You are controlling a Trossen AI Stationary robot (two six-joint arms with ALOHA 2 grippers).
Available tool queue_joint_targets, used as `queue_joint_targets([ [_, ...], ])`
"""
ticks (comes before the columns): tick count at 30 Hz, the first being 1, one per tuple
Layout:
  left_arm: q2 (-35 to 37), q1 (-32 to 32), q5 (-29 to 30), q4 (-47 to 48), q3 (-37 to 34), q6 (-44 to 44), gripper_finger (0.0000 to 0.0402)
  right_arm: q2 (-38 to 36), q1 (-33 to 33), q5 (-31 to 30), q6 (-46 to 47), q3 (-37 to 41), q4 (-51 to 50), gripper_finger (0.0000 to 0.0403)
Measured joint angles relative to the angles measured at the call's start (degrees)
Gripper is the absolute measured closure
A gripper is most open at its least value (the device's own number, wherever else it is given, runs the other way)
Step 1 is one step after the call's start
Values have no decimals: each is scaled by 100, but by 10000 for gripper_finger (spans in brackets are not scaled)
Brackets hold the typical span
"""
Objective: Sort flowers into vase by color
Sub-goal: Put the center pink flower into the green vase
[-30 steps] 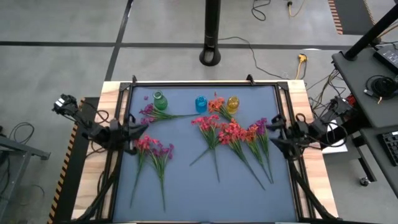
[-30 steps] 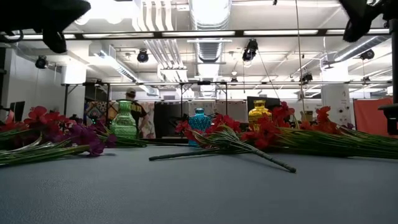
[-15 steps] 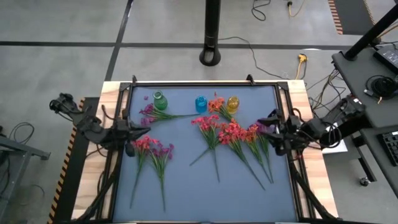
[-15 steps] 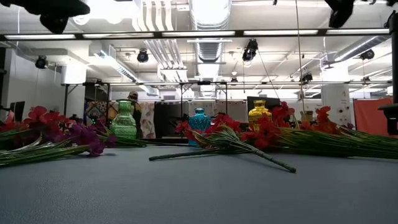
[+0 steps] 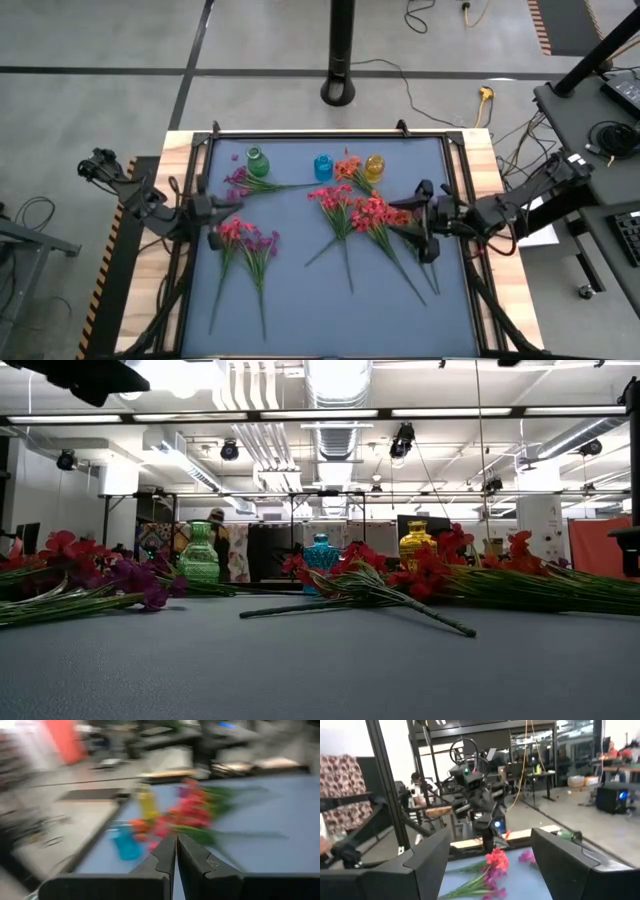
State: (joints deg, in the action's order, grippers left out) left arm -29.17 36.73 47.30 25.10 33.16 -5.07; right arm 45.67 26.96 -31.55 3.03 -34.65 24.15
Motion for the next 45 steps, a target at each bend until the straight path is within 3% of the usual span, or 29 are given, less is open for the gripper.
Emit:
queue_joint_targets([
  [3, -4, 2, -1390, -17, 87, 436, 400, 128, 0, 2, 246, -178, -96, 133],
  [6, 0, 2, -1721, -30, 142, 643, 400, 178, -54, 2, 1071, -296, -412, 133],
  [11, 5, -4, -672, 6, 158, 711, 400, 496, -276, 50, 2831, -311, -1317, 133],
  [14, -6, -9, -624, 209, 141, 715, 400, 838, -521, 594, 3644, -309, -1625, 133],
  [17, -22, -9, -614, 251, 137, 716, 400, 1201, -730, 1217, 3552, -326, -1709, 133],
  [19, -16, -9, -391, 239, 152, 740, 400, 1376, -792, 1243, 3258, -411, -1671, 133],
  [23, -22, -9, 903, 70, 169, 1217, 400, 1714, -824, 1154, 2913, -530, -1655, 133],
  [25, -35, -11, 1635, 28, 169, 1446, 400, 1853, -837, 893, 2868, -602, -1664, 133],
  [27, -35, -11, 1977, 32, 169, 1468, 400, 1935, -864, 491, 2695, -702, -1631, 133],
  [30, -45, -9, 1801, 30, 169, 1106, 400, 2016, -870, -35, 2754, -752, -1667, 133],
  [33, -100, -9, 1420, 28, 169, 670, 400, 2075, -863, -145, 3017, -746, -1668, 133],
  [39, -219, -9, 1369, 26, 169, 478, 400, 2266, -863, -111, 3038, -737, -1597, 133],
  [45, -268, -9, 1370, 26, 169, 512, 400, 2280, -860, 347, 3069, -737, -1572, 133],
])
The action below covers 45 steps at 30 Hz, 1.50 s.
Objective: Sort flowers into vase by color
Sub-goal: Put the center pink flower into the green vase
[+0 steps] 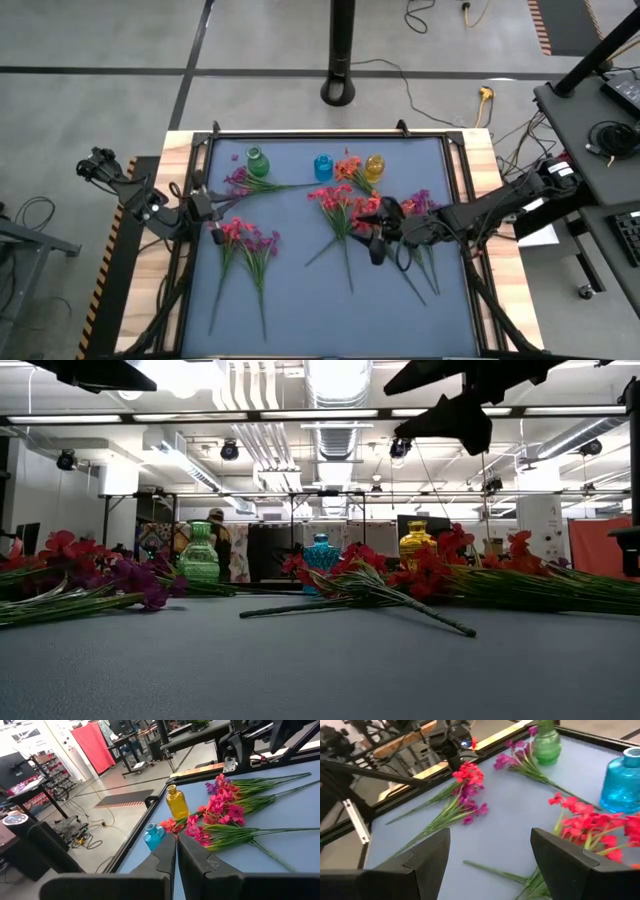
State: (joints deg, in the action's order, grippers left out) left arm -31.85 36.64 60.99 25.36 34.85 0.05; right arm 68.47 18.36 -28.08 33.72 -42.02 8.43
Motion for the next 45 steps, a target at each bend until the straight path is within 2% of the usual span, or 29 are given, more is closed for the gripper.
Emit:
queue_joint_targets([
  [5, -8, 0, 0, -2, -2, 1, 400, 90, 12, 276, 133, 4, 109, 133],
  [16, -51, 0, 0, -2, -4, 6, 400, 499, 10, 108, 62, 4, 140, 133],
  [20, -56, 0, 5, -7, -4, 5, 400, 805, -211, -36, 642, -42, 446, 133],
  [22, -58, 0, 7, -9, -4, 7, 400, 972, -448, 176, 862, -242, 275, 133],
  [24, -59, 0, 8, -11, -4, 7, 400, 1190, -656, 402, 1003, -519, -135, 133],
  [28, -60, 0, 9, -13, -4, 7, 400, 1712, -917, 485, 1044, -1386, -1198, 133],
  [33, -64, 0, 11, -11, -4, 7, 400, 2399, -1134, 498, 1724, -2719, -3630, 133],
  [36, -66, 0, 9, -11, -4, 7, 400, 2784, -1210, 523, 2018, -3265, -4604, 131],
  [45, -91, 0, 0, -9, -4, -15, 400, 3520, -1304, 881, 2209, -3919, -4842, 87],
])
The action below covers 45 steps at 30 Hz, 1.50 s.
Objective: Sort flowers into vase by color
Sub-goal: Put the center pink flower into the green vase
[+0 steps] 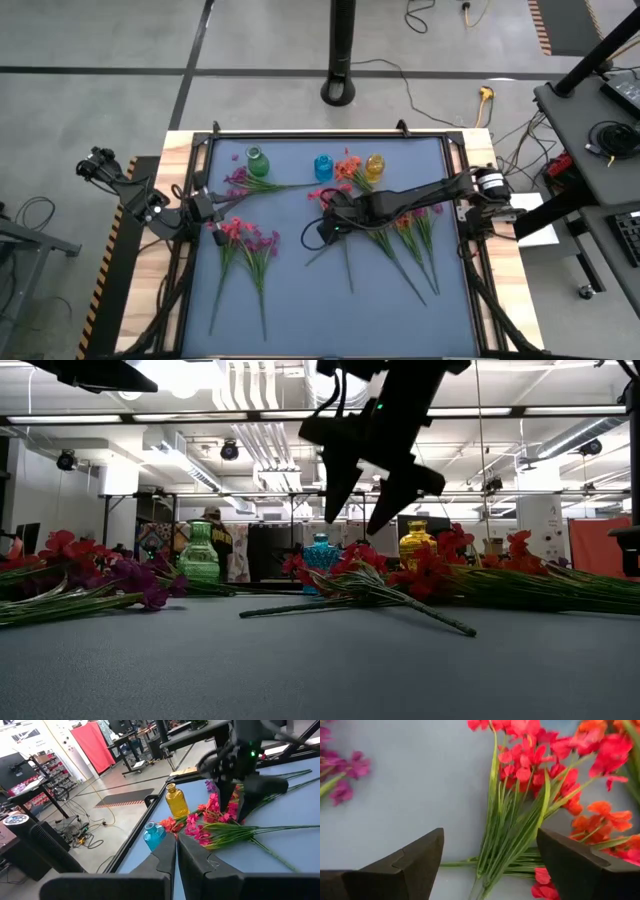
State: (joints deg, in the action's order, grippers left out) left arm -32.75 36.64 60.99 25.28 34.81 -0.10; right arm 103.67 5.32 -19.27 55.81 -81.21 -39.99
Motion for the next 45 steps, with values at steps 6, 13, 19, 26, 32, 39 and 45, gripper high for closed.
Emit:
queue_joint_targets([
  [6, -17, 0, -3, 0, 0, -132, 400, 641, -35, 59, 144, -245, -64, 81],
  [13, -17, 0, -7, 3, 0, -176, 400, 1163, -139, 131, 276, -642, -659, 83],
  [19, -51, 0, -7, 4, 0, -220, 400, 1425, -227, 191, 147, -742, -734, 96],
  [26, -171, 0, -9, 3, 0, -254, 400, 1295, -238, 188, 58, -779, -725, 133],
  [32, -348, 0, -9, 2, 0, -396, 400, 1273, -239, 188, -31, -887, -719, 202],
  [39, -519, 0, 174, -334, -2, -476, 400, 1273, -286, 321, -226, -878, -696, 275],
  [45, -542, 0, 199, -475, -2, -531, 400, 1273, -289, 376, -612, -872, -359, 280],
])
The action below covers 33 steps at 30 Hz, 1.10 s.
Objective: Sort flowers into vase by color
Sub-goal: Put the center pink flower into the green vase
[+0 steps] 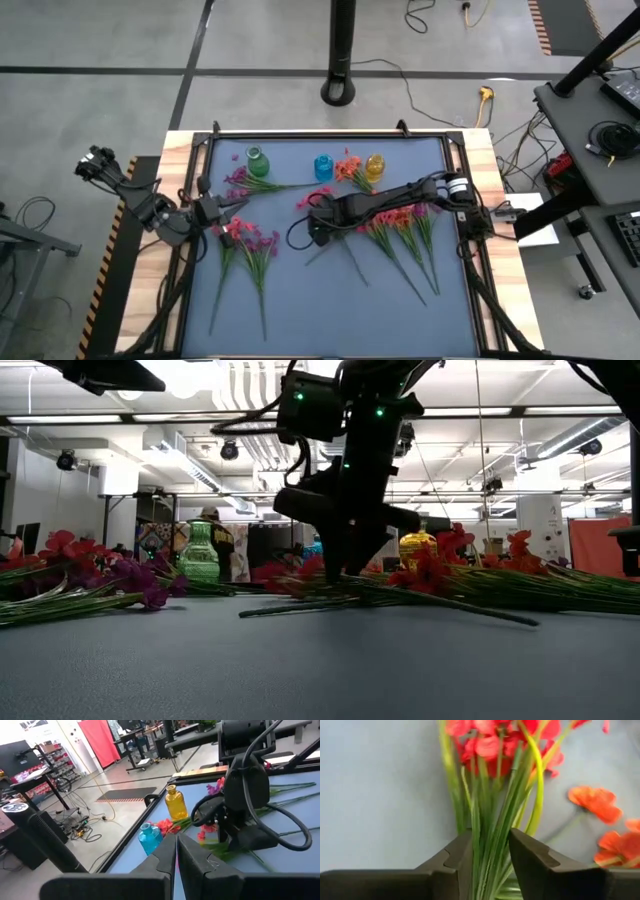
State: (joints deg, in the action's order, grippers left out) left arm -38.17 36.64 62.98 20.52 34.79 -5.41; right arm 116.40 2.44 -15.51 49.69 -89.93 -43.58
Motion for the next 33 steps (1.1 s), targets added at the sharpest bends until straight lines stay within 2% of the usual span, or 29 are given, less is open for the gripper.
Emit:
queue_joint_targets([
  [4, -5, 0, -7, -1, 0, -116, 400, 0, 2, 237, -230, 0, 222, 247],
  [11, -11, 0, -97, 1, 0, -141, 400, 0, -2, 249, -273, 0, 243, 183],
  [16, -11, 0, -98, 1, 0, -140, 400, 66, 0, 262, -321, 0, 299, 160],
  [18, -11, 0, -98, 1, 0, -140, 400, 164, -8, 467, -408, 0, 453, 157],
  [22, -25, 0, -98, 2, 0, -140, 400, 434, -13, 910, -812, -78, 705, 156],
  [27, -79, 2, -101, -20, 0, -160, 400, 555, -23, 869, -1015, -305, 624, 168],
  [30, -132, 2, -103, -41, 0, -161, 400, 540, -52, 945, -1263, -419, 672, 200],
  [33, -194, 0, -101, -39, 0, -160, 400, 523, -85, 1106, -1562, -609, 642, 248],
])
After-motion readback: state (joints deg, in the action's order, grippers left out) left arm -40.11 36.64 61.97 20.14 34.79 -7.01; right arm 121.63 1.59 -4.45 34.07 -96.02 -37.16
